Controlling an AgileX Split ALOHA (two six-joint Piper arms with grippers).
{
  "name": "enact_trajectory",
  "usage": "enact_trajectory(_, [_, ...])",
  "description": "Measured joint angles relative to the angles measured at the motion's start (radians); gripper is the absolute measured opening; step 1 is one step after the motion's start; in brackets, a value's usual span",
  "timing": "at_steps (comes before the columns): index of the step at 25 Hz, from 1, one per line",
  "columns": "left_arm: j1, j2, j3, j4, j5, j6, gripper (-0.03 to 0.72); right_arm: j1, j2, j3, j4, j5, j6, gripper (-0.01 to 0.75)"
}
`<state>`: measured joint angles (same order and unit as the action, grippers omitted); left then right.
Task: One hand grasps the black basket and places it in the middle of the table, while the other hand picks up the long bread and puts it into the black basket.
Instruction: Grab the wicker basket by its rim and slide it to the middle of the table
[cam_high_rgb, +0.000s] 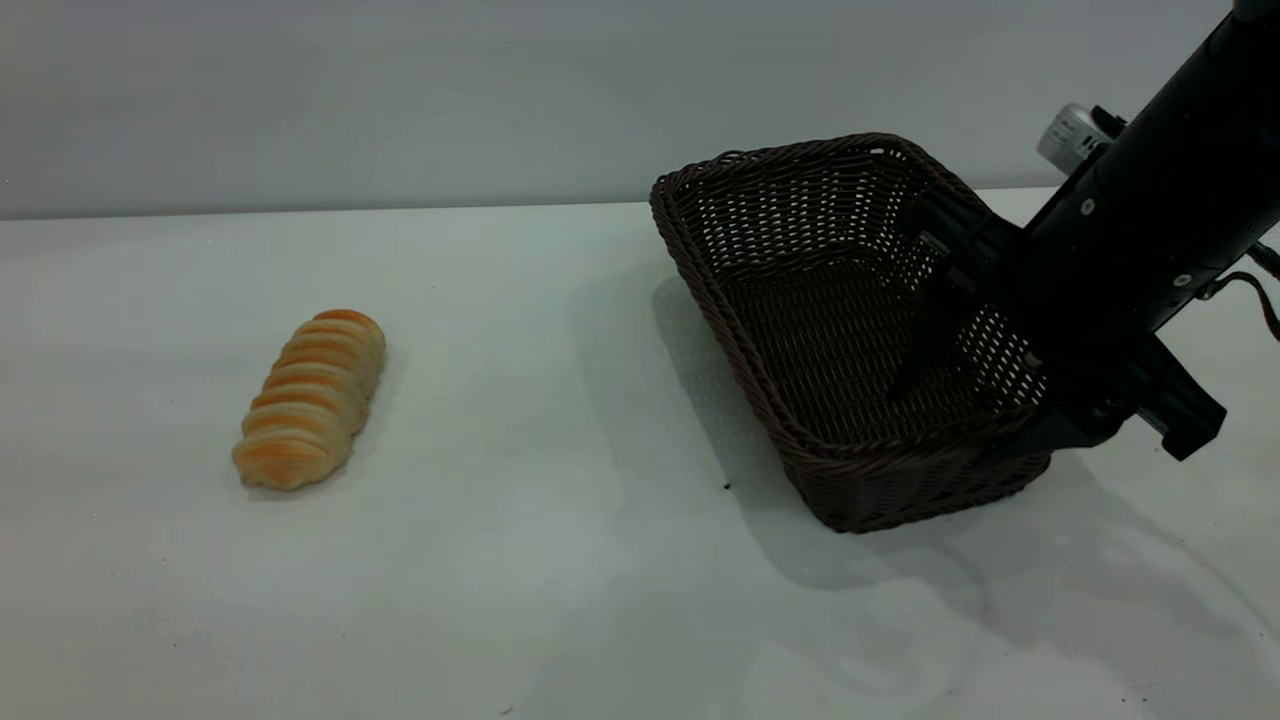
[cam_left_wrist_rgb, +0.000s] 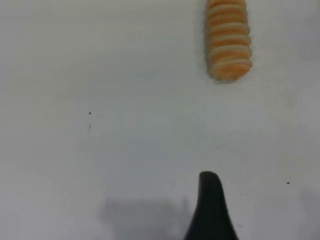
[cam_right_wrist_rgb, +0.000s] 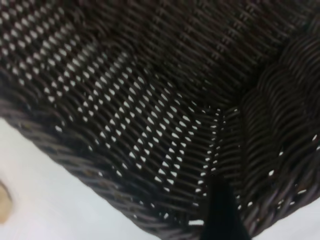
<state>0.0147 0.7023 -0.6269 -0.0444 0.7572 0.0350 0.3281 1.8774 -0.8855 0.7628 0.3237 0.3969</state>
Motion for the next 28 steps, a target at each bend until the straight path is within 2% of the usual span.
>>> enact_trajectory(21, [0.000, 0.000, 0.000, 0.000, -0.008, 0.003, 0.590, -0.001, 0.046, -0.003, -0.032, -0.003, 0.049, 0.460])
enact_trajectory(28, [0.000, 0.000, 0.000, 0.000, -0.009, 0.003, 0.590, -0.028, 0.111, -0.004, -0.017, -0.115, 0.055, 0.460])
